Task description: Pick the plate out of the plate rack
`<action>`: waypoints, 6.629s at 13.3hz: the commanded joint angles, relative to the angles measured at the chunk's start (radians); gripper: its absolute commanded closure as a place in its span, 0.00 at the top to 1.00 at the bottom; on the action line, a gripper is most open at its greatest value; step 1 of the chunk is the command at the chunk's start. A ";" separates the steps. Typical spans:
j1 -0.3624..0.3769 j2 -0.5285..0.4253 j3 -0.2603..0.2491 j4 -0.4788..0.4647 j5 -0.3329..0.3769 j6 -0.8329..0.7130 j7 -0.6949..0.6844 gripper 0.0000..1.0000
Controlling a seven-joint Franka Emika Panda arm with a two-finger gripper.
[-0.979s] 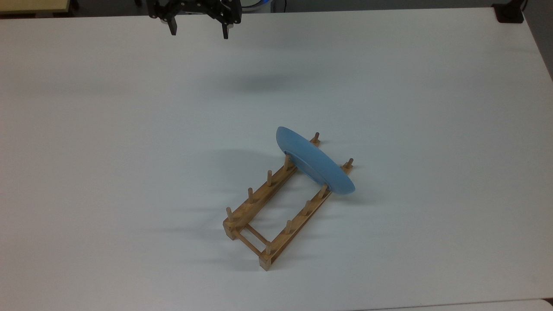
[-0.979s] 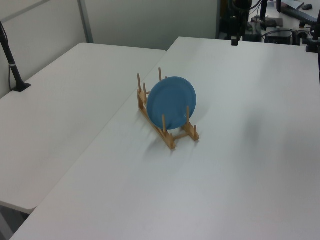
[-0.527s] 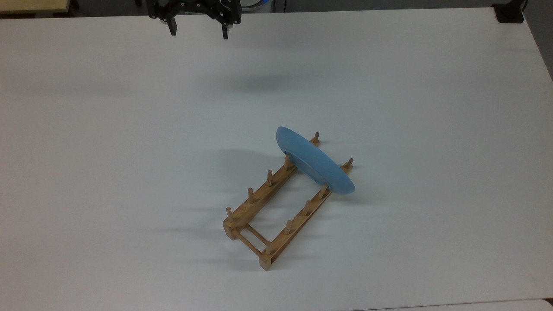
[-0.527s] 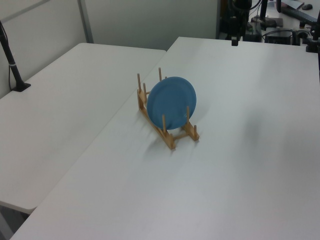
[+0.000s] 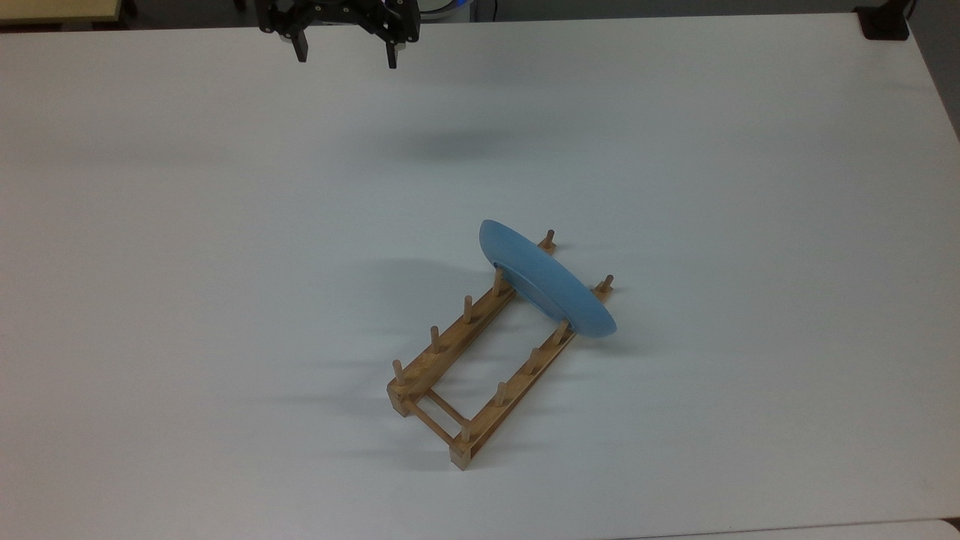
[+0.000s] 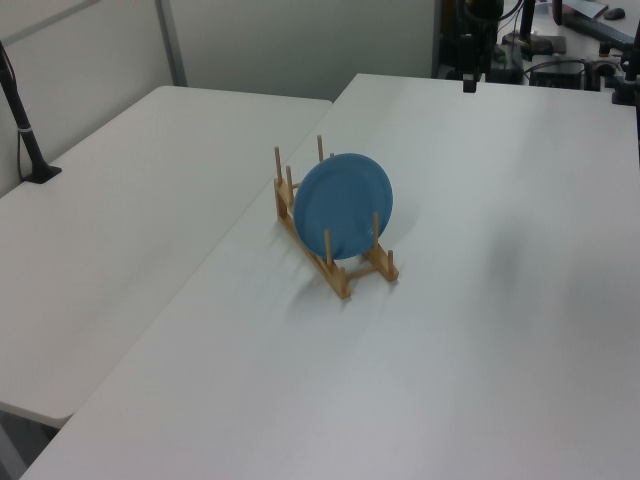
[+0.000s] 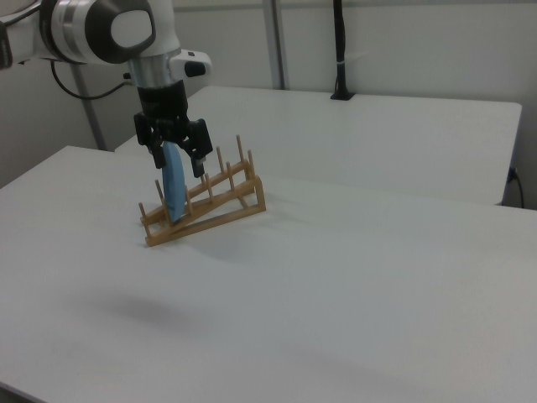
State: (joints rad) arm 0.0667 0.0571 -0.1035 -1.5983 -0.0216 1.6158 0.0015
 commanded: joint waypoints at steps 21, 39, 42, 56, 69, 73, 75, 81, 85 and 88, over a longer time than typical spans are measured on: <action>0.297 0.084 0.027 0.023 -0.420 0.488 0.033 1.00; 0.395 0.302 0.034 0.026 -0.876 0.532 0.497 0.77; 0.401 0.319 0.034 0.026 -0.888 0.532 0.496 0.64; 0.409 0.322 0.034 0.026 -0.957 0.533 0.496 0.02; 0.418 0.277 0.033 0.041 -0.978 0.532 0.485 0.00; 0.412 0.250 0.033 0.063 -0.977 0.530 0.482 0.00; 0.403 0.219 0.033 0.084 -0.959 0.532 0.489 0.00; 0.314 0.122 0.033 0.080 -0.665 0.535 0.451 0.00; 0.228 0.066 0.019 0.074 -0.277 0.486 0.312 0.00; 0.153 0.052 -0.033 0.074 -0.028 0.345 0.171 0.00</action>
State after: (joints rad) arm 0.2658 0.1477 -0.0930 -1.4967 -0.2325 2.0567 0.2843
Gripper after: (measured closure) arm 0.947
